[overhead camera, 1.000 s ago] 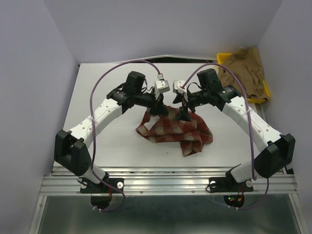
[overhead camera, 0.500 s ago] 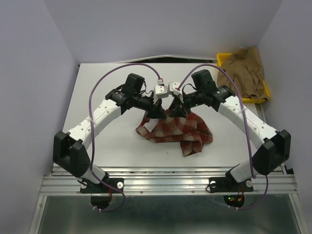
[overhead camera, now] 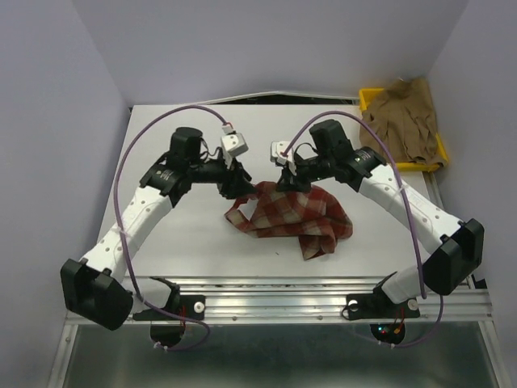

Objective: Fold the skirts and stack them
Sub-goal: Flatten the skirt out

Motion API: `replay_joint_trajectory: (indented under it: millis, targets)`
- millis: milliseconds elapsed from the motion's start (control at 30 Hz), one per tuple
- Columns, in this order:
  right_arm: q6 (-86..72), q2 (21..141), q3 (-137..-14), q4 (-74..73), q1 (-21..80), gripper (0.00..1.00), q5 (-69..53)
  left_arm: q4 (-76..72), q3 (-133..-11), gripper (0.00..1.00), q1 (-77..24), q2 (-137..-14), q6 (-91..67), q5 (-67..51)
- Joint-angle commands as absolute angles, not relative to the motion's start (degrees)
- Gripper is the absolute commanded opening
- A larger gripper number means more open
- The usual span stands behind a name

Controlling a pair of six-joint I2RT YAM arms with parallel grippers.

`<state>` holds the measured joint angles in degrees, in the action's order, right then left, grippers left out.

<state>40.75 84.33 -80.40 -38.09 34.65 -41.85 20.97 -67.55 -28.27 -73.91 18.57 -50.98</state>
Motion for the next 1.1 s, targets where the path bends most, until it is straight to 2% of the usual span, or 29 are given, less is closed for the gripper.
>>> replay_joint_trajectory:
  millis: [0, 133, 267, 467, 667, 900, 1067]
  targets:
    - [38.41, 79.98, -82.7, -34.98, 35.42, 0.01, -36.39, 14.95, -61.71, 0.56, -15.31, -65.14, 11.95, -52.03]
    - [35.25, 76.83, -85.33, -31.21, 35.42, 0.01, -33.5, 10.91, -53.55, 0.56, -9.33, -63.54, 8.19, -49.22]
    - [33.66, 76.03, -91.3, -29.79, 35.42, 0.01, -30.94, 2.66, -48.43, 0.56, -5.28, -68.27, 1.51, -48.0]
    - [34.19, 74.71, -96.5, -29.79, 35.42, 0.01, -29.71, -2.34, -47.38, 0.67, -3.6, -78.03, -3.24, -51.66]
    - [33.84, 73.66, -96.95, -30.15, 35.42, 0.01, -31.11, -7.56, -47.81, 0.73, -3.78, -84.09, -8.0, -56.07]
    - [35.94, 72.69, -97.03, -32.16, 35.42, 0.01, -33.57, -10.28, -49.57, 0.74, -3.69, -87.27, -9.49, -59.05]
    - [36.74, 71.55, -94.67, -34.71, 35.42, 0.01, -35.24, -10.81, -52.11, 0.74, -2.2, -84.82, -8.09, -57.83]
